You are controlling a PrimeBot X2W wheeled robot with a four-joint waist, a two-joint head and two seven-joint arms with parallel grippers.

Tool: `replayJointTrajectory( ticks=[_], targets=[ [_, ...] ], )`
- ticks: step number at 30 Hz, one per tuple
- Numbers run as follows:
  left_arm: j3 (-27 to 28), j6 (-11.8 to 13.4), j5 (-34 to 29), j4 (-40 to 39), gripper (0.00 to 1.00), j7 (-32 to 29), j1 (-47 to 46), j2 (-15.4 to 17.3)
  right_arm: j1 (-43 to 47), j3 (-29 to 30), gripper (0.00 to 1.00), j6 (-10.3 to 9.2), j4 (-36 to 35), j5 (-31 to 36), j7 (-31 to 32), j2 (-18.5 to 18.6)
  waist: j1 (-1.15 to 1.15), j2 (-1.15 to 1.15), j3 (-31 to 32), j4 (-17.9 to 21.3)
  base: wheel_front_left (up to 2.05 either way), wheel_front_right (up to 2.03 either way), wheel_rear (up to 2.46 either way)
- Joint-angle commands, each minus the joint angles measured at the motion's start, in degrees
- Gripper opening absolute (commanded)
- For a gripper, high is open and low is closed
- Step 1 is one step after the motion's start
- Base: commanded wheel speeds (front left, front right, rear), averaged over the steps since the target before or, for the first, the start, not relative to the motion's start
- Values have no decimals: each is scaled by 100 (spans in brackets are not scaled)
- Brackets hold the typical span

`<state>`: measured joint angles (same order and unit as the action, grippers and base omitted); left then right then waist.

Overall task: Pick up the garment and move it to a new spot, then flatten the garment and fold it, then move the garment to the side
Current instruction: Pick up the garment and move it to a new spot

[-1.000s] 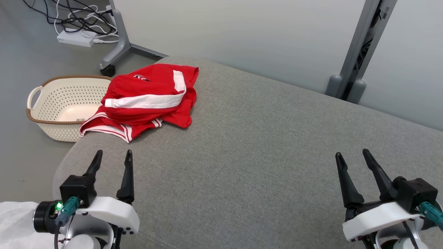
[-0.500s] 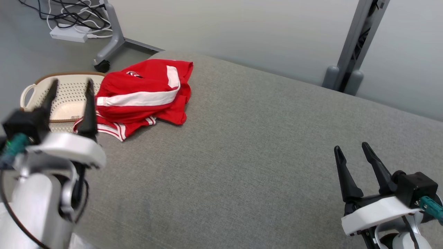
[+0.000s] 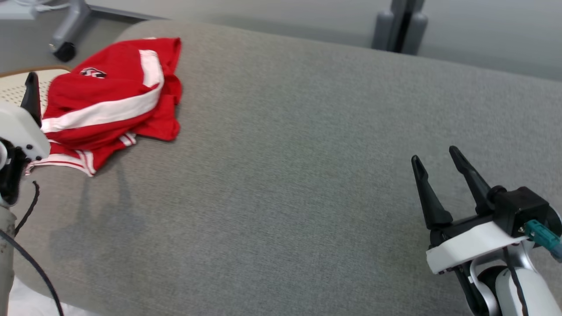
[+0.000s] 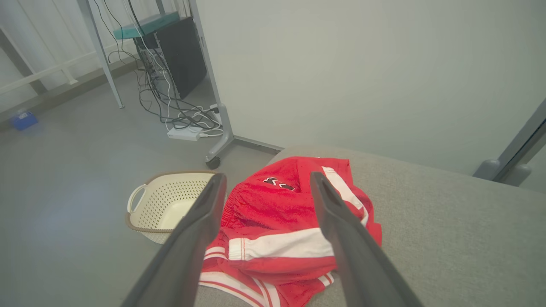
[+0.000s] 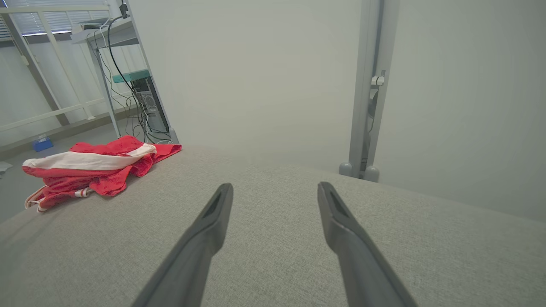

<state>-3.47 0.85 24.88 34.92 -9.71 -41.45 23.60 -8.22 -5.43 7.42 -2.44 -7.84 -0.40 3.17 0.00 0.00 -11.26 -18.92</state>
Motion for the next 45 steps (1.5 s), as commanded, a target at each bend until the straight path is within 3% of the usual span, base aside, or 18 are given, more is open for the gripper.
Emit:
replayJointTrajectory(
  ticks=[1, 8, 17, 18, 20, 27, 35, 42, 45],
  targets=[
    [5, -66, 39, 261, 100, -61, -148, 47, -117, 12, 100, 13, -9, 19, 23, 77, 0, 0, -398, 342, 0, 0, 0],
    [71, -354, 315, 1678, 100, -422, -541, 177, -386, -158, 100, 13, -130, -25, 106, 238, 0, 0, -971, 610, 0, 0, 0],
    [197, -492, 562, 2627, 100, -377, -1009, 220, -664, -345, 100, 13, -215, -58, 129, 394, 0, 0, -1509, 763, 0, 0, 0],
    [226, -515, 604, 2679, 76, -348, -1054, 202, -676, -335, 100, 13, -225, -60, 123, 406, 0, 0, -1541, 767, 0, 0, 0],
    [242, -530, 634, 2774, 0, -242, -1138, 220, -694, -311, 100, 13, -244, -57, 110, 416, 0, 0, -1608, 770, 0, 0, 0],
    [130, -437, 399, 2691, 0, 716, -1554, 381, -743, -213, 100, 13, -144, -38, 4, 368, 0, 0, -1548, 695, 0, 0, 0],
    [-274, -418, -104, 2277, 0, 1809, -1971, 460, -573, -167, 100, 13, 102, -96, -252, 227, 0, 0, -840, 673, 0, 0, 0],
    [-492, -340, -292, 1326, 0, 2330, -1620, 165, -331, -70, 100, 13, 203, -148, -335, 96, 0, 0, -201, 808, 0, 0, 0],
    [-549, -229, -295, 544, 0, 2398, -1211, -50, -202, 10, 100, 13, 148, -164, -399, 60, 0, 0, -1, 873, 0, 0, 0]
  ],
)
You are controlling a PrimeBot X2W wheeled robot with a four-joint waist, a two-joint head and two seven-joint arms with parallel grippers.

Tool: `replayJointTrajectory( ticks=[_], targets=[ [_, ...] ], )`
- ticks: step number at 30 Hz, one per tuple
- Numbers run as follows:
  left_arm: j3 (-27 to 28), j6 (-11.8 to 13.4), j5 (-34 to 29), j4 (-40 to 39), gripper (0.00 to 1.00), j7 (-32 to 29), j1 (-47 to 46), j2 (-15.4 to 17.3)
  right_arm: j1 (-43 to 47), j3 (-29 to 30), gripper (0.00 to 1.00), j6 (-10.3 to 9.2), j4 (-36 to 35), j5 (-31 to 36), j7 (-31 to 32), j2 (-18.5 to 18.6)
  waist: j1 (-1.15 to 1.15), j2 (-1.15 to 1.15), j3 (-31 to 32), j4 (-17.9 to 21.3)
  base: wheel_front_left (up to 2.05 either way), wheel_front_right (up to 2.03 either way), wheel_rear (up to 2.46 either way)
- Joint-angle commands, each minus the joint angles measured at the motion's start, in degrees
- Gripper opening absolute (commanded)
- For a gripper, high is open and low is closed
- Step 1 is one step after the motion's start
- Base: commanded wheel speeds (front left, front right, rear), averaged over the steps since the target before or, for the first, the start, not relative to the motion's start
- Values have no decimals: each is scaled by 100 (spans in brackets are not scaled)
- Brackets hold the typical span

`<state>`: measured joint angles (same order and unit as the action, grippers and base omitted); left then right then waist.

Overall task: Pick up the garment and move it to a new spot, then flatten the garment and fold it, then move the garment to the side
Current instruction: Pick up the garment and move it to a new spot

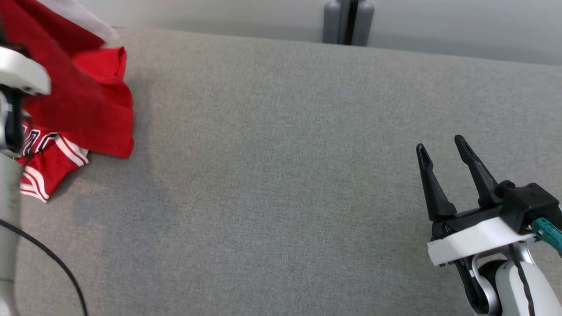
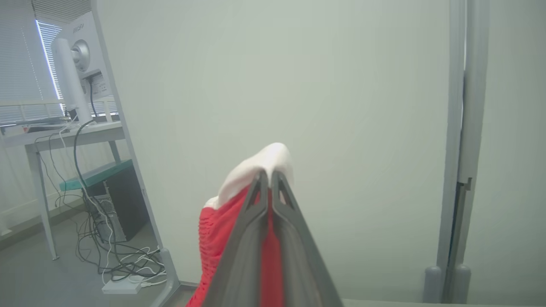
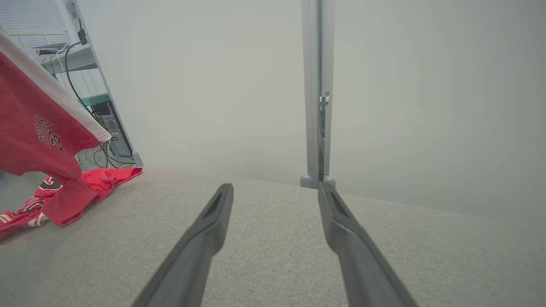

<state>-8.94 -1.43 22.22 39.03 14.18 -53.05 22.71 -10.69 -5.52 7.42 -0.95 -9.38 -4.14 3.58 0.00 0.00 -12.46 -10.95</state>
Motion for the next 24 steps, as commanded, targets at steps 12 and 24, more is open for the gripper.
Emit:
replayJointTrajectory(
  ticks=[12, 24],
  targets=[
    [-742, 731, -172, -3552, 0, -689, 2431, -654, 229, 126, 100, 13, -121, -95, -40, -50, 0, 0, 334, 747, 0, 0, 0],
    [-2074, 432, -142, -3474, 0, -1298, 2659, -1505, 52, 14, 100, 13, -14, -331, -205, -56, 0, 0, -58, 1980, 0, 0, 0]
  ],
)
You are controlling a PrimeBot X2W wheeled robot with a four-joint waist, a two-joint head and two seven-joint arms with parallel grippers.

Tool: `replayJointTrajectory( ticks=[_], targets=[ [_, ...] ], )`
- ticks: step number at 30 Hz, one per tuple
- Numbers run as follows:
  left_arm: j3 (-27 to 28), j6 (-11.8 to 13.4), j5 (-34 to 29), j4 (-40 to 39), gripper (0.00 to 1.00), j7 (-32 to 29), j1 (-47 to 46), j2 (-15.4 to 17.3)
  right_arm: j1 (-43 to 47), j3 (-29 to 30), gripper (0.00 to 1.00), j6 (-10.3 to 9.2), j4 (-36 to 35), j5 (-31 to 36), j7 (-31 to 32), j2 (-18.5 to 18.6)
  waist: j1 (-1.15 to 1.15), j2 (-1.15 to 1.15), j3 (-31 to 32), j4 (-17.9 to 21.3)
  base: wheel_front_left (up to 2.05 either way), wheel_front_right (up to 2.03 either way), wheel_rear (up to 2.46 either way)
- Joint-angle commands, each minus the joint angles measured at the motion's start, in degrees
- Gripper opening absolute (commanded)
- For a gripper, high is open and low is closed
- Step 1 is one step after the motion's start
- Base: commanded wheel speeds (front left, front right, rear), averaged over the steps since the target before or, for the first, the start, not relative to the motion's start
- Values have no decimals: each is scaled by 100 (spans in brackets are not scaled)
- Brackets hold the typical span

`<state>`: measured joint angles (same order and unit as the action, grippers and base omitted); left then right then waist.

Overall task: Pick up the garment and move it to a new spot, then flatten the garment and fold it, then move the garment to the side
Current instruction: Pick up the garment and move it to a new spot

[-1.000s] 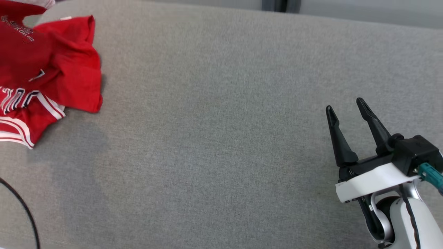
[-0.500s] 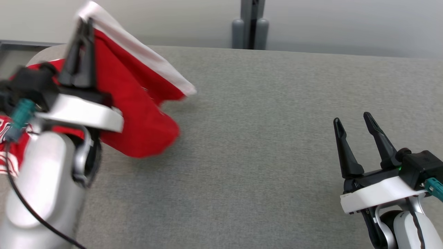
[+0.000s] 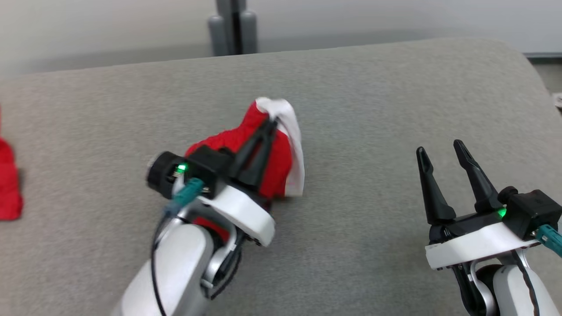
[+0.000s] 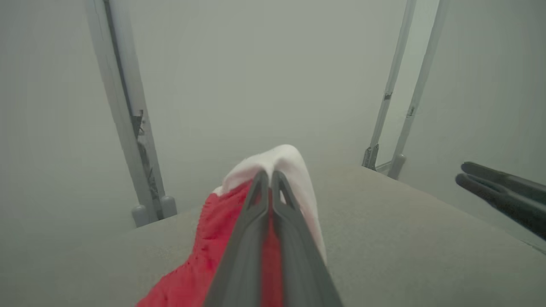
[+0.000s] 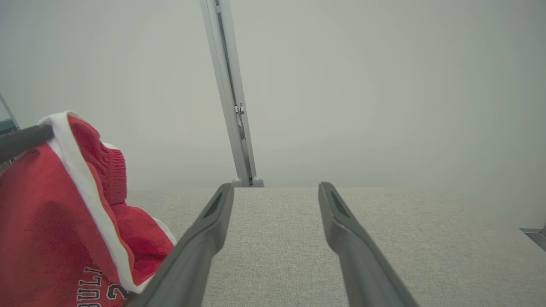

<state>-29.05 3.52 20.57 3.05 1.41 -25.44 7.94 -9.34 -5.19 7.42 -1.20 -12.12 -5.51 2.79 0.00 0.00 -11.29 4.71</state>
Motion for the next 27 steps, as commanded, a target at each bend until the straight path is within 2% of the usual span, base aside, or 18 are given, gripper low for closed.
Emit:
replayJointTrajectory(
  ticks=[1, 7, 13, 15, 16, 24, 27],
  targets=[
    [-150, -113, 13, 268, 0, -28, -154, -68, -85, -15, 100, 13, 45, -86, -89, 25, 0, 0, -210, 527, 0, 0, 0],
    [-686, -407, 17, 1163, 0, -20, -477, -332, -128, -1, 100, 13, 232, -271, -268, 21, 0, 0, -487, 1063, 0, 0, 0],
    [-1186, -730, 390, 2065, 0, -106, -619, -464, -177, 5, 100, 13, 399, -377, -433, 22, 0, 0, -651, 1202, 0, 0, 0],
    [-1412, -822, 454, 2254, 52, -87, -697, -483, -191, 35, 100, 13, 485, -385, -462, 23, 0, 0, -640, 1145, 0, 0, 0],
    [-1508, -858, 508, 2289, 100, -16, -707, -481, -203, 44, 100, 13, 498, -382, -469, 22, 0, 0, -624, 1100, 0, 0, 0],
    [-1979, -958, 723, 2158, 100, 435, -517, -486, -190, 89, 100, 13, 604, -298, -445, 22, 0, 0, -268, 642, 0, 0, 0],
    [-1816, -769, 736, 1995, 100, 669, -406, -351, -146, 100, 100, 13, 607, -287, -412, 28, 0, 0, -114, 420, 0, 0, 0]
  ],
)
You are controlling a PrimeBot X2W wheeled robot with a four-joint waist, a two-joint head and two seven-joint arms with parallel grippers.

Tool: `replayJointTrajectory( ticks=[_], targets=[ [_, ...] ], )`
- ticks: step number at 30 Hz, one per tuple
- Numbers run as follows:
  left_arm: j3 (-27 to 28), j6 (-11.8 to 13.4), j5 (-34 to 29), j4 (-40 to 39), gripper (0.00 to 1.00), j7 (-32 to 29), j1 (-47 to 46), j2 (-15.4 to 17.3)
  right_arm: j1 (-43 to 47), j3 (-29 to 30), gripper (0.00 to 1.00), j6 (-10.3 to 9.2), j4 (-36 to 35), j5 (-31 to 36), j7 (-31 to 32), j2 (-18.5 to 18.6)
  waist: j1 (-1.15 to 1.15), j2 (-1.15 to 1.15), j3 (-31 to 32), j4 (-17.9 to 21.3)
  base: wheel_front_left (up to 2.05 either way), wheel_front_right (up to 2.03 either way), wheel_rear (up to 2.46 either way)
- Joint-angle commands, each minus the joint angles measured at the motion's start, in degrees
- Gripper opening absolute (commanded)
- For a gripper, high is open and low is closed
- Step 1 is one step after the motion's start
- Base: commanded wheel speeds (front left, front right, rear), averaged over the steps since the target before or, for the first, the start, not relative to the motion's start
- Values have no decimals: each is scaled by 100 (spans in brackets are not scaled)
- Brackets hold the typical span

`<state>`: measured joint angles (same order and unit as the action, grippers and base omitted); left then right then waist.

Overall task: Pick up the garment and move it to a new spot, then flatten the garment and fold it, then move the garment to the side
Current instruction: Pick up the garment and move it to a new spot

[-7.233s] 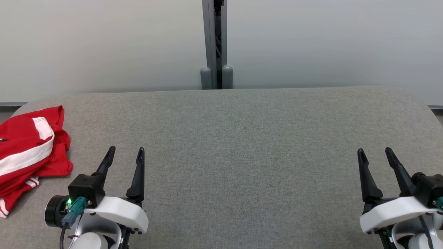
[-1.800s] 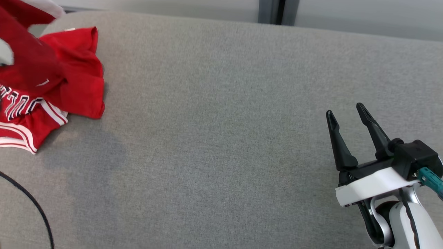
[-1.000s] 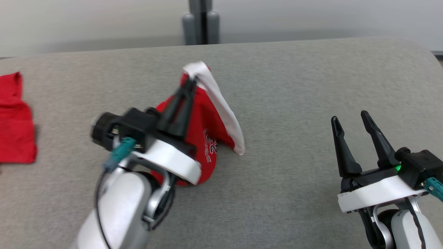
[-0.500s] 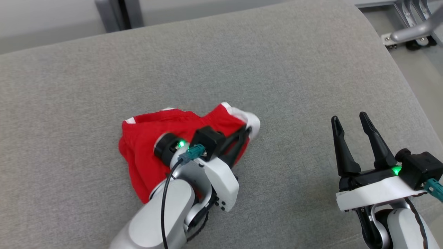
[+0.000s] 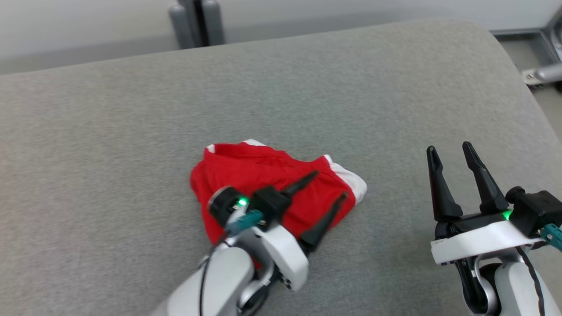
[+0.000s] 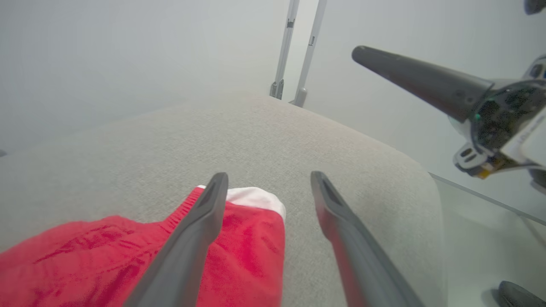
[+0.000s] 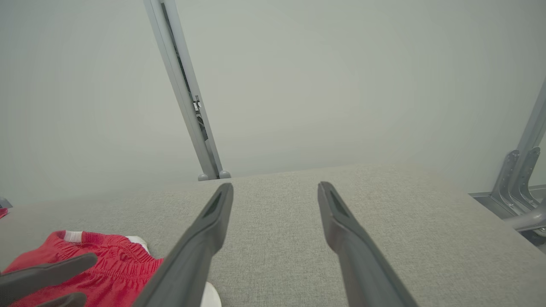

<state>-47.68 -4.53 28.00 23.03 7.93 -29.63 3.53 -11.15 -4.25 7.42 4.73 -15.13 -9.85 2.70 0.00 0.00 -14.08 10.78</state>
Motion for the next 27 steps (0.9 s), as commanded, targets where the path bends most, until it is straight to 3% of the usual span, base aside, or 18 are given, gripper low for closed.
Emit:
replayJointTrajectory(
  ticks=[1, 13, 20, 27],
  targets=[
    [126, 131, -3, -74, 100, 75, 62, 150, 66, 25, 100, 13, 8, 28, 25, 36, 0, 0, 212, -269, 0, 0, 0],
    [1582, 1223, 390, -1060, 100, 468, 640, 1232, 253, 132, 100, 13, -137, 152, 249, 37, 0, 0, 536, -949, 0, 0, 0],
    [2207, 1357, 553, -1449, 100, 602, 1148, 1877, 370, 152, 100, 13, -174, 264, 373, 38, 0, 0, 697, -1104, 0, 0, 0],
    [2511, 1702, 560, -1891, 100, 621, 1824, 2183, 635, 284, 100, 13, -208, 310, 456, 35, 0, 0, 968, -1127, 0, 0, 0]
  ],
)
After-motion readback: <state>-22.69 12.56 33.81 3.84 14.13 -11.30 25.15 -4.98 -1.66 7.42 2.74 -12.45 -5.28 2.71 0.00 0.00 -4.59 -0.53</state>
